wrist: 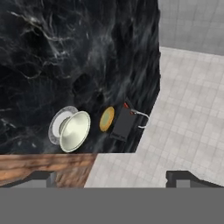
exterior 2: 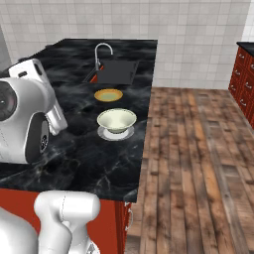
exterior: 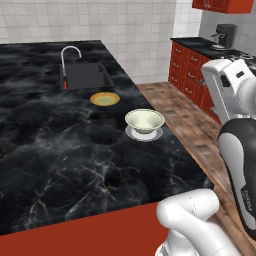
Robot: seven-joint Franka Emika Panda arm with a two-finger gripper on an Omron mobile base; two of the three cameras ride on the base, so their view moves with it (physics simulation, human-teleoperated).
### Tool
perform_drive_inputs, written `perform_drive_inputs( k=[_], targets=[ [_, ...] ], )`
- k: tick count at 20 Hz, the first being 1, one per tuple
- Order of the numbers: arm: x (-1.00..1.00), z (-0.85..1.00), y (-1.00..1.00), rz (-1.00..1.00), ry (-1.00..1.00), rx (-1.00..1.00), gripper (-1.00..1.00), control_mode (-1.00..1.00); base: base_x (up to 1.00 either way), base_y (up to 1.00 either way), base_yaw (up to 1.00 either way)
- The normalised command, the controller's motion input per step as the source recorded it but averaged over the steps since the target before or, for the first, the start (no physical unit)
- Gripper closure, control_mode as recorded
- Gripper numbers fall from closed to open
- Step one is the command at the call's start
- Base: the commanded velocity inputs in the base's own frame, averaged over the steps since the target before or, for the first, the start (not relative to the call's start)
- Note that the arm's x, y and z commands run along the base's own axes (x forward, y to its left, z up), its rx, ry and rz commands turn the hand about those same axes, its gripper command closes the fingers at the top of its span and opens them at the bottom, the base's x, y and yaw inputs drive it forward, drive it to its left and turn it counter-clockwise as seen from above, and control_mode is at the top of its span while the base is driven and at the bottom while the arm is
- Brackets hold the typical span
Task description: Move the bowls from the cabinet to the plates on the dining table.
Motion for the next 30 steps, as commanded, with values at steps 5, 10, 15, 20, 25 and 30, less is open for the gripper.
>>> perform_drive_inputs(
  k=[5,10,15,20,25,30],
  targets=[
    [-0.33,0.01,0.0,-0.03,-0.03,0.0,-1.0,-1.0,0.0,0.0,0.0],
    [-0.18,0.0,0.0,-0.01,-0.01,-0.01,-1.0,1.0,-0.08,0.0,0.0],
    [0.0,0.0,0.0,0.0,0.0,0.0,-1.0,1.0,-0.3,0.04,0.01],
    [0.0,0.0,0.0,0.0,0.0,0.0,-1.0,1.0,-0.51,0.34,0.13],
    [0.0,0.0,0.0,0.0,0.0,0.0,-1.0,1.0,-0.58,0.57,0.28],
    [0.0,0.0,0.0,0.0,0.0,0.0,-1.0,1.0,-0.27,0.37,0.46]
  ],
)
